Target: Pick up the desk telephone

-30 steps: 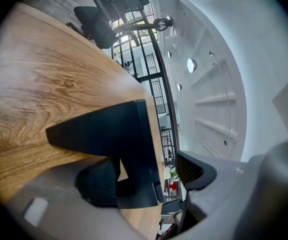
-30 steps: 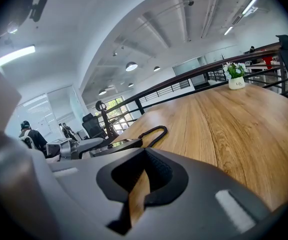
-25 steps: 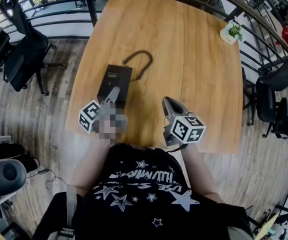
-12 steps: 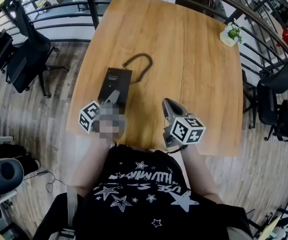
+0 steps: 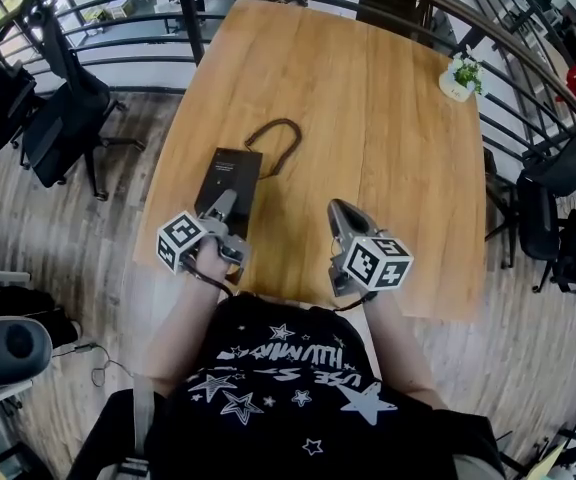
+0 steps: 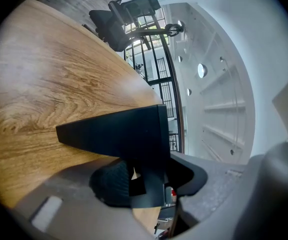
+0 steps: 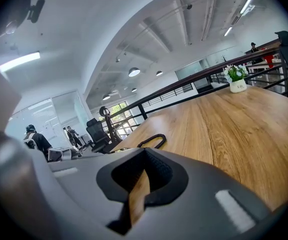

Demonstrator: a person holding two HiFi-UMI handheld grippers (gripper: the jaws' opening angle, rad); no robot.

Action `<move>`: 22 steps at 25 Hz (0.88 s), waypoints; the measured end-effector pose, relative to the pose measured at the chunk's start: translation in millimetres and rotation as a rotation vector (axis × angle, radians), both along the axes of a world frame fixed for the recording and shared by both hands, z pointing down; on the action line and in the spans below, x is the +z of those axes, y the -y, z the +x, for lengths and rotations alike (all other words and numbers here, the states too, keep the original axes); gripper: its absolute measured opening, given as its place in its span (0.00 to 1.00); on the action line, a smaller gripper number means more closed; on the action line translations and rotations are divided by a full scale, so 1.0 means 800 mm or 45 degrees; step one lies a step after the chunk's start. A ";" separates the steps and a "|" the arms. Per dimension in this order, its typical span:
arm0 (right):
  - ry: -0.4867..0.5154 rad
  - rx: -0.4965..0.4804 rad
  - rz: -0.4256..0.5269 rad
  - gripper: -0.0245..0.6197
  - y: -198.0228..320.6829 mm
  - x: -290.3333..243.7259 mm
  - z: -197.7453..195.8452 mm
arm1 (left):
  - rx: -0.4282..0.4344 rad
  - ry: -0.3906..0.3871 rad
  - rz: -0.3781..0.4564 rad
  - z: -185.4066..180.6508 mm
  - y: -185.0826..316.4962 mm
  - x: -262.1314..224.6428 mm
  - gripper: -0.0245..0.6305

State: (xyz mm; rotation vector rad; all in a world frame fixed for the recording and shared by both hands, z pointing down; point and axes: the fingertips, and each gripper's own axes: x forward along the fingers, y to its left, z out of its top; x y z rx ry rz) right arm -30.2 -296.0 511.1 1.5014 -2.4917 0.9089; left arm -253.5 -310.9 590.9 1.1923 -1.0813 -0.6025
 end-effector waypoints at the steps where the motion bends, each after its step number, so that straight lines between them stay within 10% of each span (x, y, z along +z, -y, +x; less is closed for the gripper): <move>1: 0.002 -0.007 0.003 0.04 -0.001 -0.001 0.002 | -0.009 -0.003 -0.001 0.001 -0.004 0.000 0.33; 22: 0.063 -0.289 -0.003 0.04 -0.055 0.006 0.030 | -0.209 0.037 0.179 0.034 -0.124 -0.063 0.33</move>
